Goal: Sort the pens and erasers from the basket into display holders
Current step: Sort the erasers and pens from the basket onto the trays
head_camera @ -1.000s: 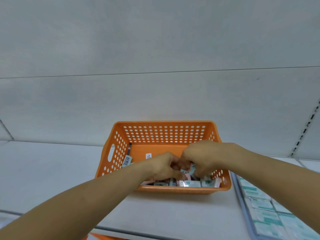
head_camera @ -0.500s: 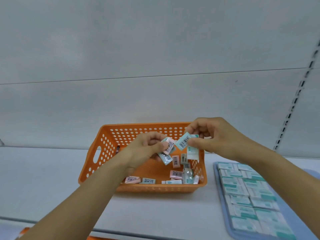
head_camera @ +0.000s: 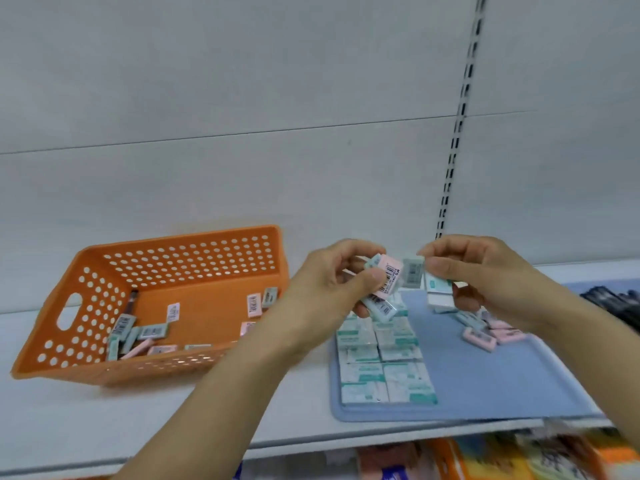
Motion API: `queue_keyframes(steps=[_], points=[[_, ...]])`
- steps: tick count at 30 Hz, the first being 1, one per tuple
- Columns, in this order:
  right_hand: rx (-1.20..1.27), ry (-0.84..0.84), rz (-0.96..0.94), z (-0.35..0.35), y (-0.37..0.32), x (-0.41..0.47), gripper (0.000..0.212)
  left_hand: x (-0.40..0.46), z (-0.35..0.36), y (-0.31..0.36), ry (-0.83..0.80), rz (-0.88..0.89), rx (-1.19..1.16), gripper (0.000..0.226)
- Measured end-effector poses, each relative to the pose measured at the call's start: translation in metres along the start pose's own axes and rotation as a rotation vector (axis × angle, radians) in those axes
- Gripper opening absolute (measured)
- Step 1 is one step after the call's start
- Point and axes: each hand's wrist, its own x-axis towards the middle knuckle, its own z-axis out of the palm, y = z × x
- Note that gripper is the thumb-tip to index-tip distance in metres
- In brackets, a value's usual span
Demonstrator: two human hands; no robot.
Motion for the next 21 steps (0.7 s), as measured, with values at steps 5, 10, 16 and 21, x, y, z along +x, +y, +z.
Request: queue_keyframes(steps=[5, 10, 16, 21], points=[[-0.141, 0.170, 0.131, -0.049, 0.039, -0.022, 0.007, 0.028, 0.080, -0.033, -0.068, -0.138, 0.061, 0.018], [-0.225, 0.307, 0.169, -0.050, 0.090, -0.042, 0.008, 0.046, 0.135, -0.085, -0.062, -0.299, 0.239, 0.016], [-0.180, 0.305, 0.156, -0.063, 0.092, -0.048, 0.015, 0.054, 0.149, -0.087, -0.056, -0.323, 0.271, 0.030], [-0.096, 0.413, 0.119, -0.064, 0.081, -0.049, 0.023, 0.027, 0.132, -0.073, -0.019, -0.033, 0.614, 0.049]])
